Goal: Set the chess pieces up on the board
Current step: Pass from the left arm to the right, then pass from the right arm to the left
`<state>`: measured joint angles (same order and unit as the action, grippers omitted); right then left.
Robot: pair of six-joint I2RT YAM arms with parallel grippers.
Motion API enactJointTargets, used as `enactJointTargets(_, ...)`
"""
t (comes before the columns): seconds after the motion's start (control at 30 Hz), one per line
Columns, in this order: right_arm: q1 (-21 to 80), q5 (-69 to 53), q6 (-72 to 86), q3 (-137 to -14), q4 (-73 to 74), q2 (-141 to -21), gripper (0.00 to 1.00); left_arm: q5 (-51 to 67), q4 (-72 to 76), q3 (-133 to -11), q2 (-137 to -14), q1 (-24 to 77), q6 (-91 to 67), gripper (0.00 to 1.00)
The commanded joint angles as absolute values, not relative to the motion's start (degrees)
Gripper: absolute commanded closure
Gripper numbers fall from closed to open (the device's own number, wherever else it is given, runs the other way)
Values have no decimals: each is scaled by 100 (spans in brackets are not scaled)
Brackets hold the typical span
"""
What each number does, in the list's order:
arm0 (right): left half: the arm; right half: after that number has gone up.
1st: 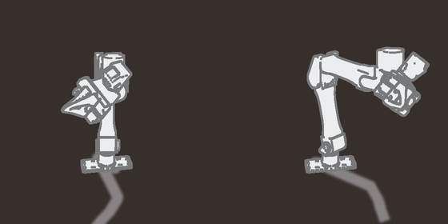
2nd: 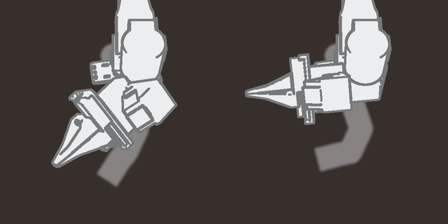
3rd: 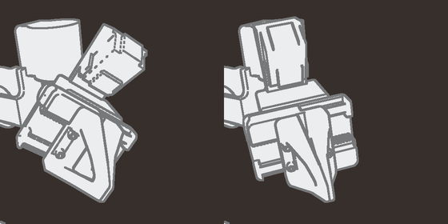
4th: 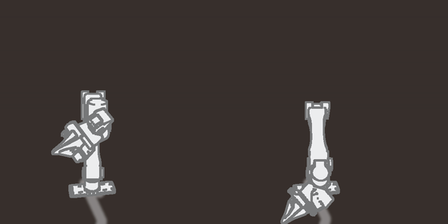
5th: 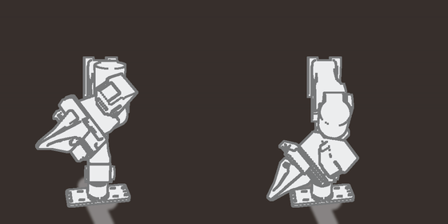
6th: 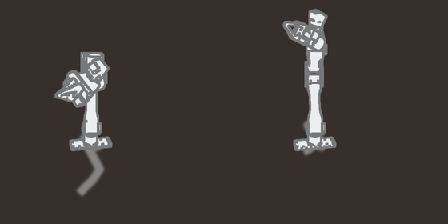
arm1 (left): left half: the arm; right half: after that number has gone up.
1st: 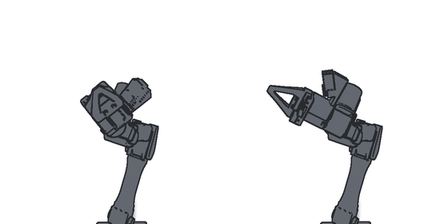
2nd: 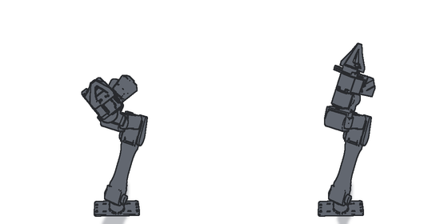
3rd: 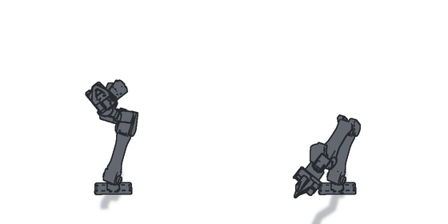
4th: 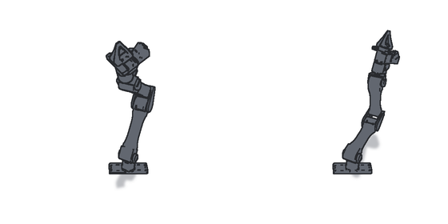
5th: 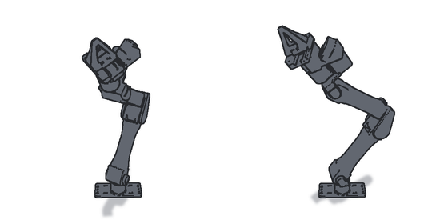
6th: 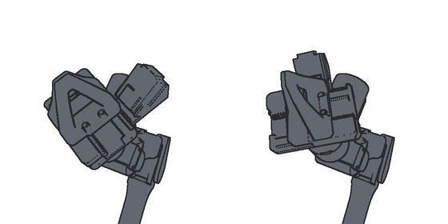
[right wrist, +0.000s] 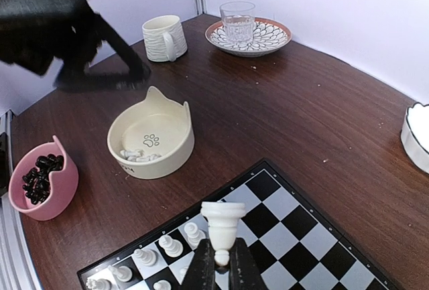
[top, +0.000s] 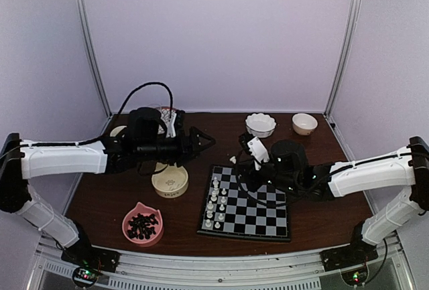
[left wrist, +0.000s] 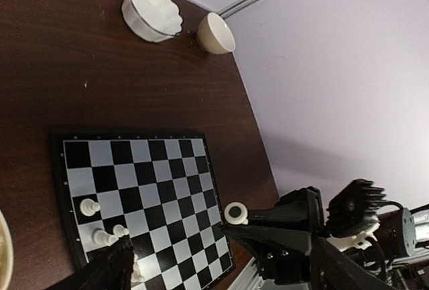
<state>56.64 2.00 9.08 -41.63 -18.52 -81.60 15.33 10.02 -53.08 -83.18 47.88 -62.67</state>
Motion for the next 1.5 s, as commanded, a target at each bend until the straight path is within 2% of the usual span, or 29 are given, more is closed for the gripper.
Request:
enactJointTargets(0.0,5588,-297,986,-4269,-1742,-8055,100,1381,-681,-5777,-7685,4625,-4450,8)
enactJointTargets(0.1,5488,-949,1020,-4317,-1850,-8125,100,1472,-998,-5806,-7365,4614,-3343,8)
enactJointTargets(0.2,5435,-1726,996,-4561,-1666,-8234,100,1352,-719,-5385,-7090,4614,-2473,11)
enactJointTargets(0.37,5404,-2929,750,-5549,-274,-8601,100,1723,1169,-4053,-6569,4663,-1185,16)
enactJointTargets(0.57,5353,-3276,632,-6613,1265,-9025,100,1803,3084,-2696,-6243,5017,416,16)
enactJointTargets(0.77,5348,-3960,637,-7534,2666,-9398,100,1629,3414,-2155,-6229,5273,1880,19)
enactJointTargets(0.9,5351,-4385,708,-7821,3238,-9597,100,1756,3408,-2052,-6198,5361,2189,21)
enactJointTargets(1.3,5495,-5070,1380,-7696,2779,-9896,100,2612,3348,-2032,-6334,5568,2738,28)
enactJointTargets(1.47,5588,-5119,1418,-7764,2722,-10048,100,2583,3266,-2074,-6412,5631,2817,29)
